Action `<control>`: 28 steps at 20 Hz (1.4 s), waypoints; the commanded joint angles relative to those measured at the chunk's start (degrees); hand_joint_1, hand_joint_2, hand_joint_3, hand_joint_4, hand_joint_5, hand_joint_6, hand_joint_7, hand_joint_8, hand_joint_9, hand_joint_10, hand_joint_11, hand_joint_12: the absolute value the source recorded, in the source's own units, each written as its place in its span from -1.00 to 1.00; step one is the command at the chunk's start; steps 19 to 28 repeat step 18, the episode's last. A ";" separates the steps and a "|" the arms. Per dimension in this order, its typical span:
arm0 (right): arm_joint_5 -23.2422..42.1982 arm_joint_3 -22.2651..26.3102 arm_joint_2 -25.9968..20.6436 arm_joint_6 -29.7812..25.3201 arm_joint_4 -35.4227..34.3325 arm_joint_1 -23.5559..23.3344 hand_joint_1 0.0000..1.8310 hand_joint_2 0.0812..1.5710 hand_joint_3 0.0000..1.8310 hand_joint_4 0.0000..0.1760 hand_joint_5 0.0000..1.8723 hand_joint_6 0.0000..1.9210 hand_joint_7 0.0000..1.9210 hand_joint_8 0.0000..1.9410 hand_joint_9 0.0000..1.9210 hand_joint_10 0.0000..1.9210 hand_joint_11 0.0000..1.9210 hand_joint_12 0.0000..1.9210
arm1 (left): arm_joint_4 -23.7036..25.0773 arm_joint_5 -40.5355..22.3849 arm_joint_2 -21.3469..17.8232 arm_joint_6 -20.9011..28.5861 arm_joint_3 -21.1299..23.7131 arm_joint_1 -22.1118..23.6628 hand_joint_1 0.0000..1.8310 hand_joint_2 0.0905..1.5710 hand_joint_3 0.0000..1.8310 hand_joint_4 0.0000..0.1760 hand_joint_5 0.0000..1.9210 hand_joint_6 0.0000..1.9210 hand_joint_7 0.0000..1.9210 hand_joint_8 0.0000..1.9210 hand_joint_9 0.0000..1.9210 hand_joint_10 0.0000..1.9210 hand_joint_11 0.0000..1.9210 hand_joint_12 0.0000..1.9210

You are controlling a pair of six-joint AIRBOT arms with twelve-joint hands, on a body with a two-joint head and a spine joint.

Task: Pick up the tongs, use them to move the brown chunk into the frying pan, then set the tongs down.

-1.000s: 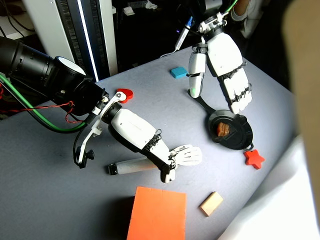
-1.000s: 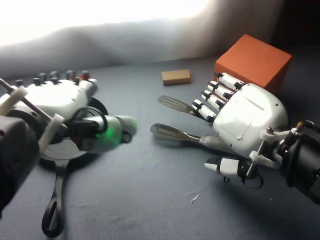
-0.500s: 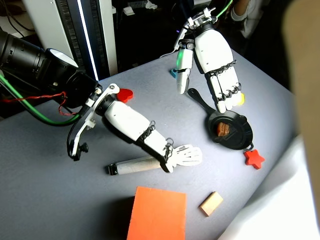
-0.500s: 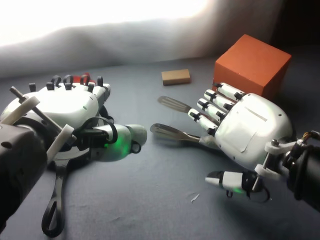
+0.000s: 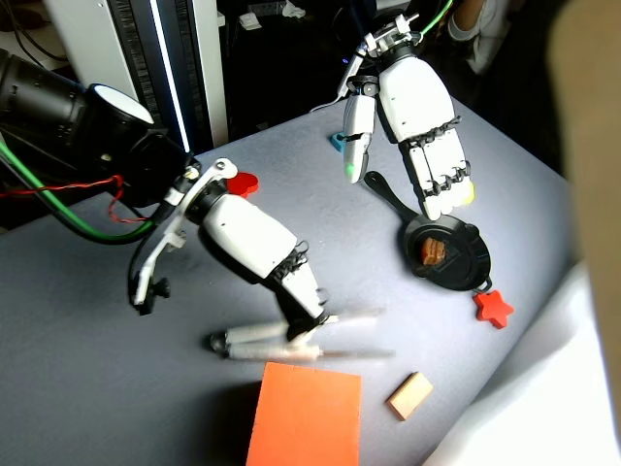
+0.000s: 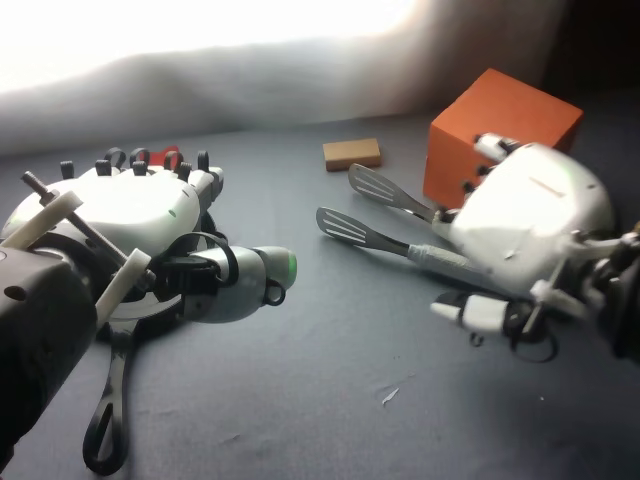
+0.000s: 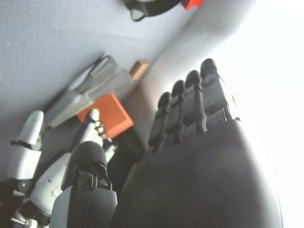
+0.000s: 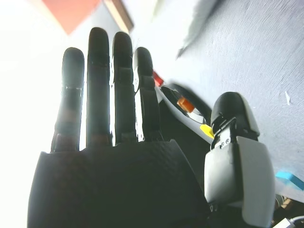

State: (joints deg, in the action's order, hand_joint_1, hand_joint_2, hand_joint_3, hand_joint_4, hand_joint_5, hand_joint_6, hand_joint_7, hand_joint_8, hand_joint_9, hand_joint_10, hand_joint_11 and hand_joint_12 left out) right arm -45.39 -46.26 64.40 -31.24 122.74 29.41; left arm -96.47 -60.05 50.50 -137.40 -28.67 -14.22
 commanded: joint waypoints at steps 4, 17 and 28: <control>1.51 6.34 -7.17 0.56 -4.39 -5.13 -1.00 0.52 -1.00 -1.00 0.25 -0.48 0.55 -0.82 0.22 0.19 -0.18 0.88 | 4.86 -1.68 -0.35 0.12 0.30 0.46 -0.92 0.62 -1.00 -1.00 -0.52 -0.96 -0.44 -0.98 -0.52 -0.95 -1.00 0.13; 23.84 20.64 -31.73 13.31 -29.60 -14.84 -0.39 0.93 -0.98 0.99 0.32 0.87 0.39 0.94 0.43 1.00 0.48 1.00 | 4.87 -3.10 -0.38 0.62 0.44 0.40 -0.60 0.93 -0.99 -1.00 -0.02 0.96 0.15 0.96 0.18 1.00 0.18 1.00; 25.28 20.63 -33.43 12.89 -29.61 -13.95 -0.39 0.93 -0.98 0.99 0.32 0.87 0.39 0.94 0.43 1.00 0.48 1.00 | 4.88 -3.17 -0.38 0.63 0.49 0.40 -0.60 0.93 -0.99 -1.00 -0.02 0.96 0.15 0.96 0.18 1.00 0.18 1.00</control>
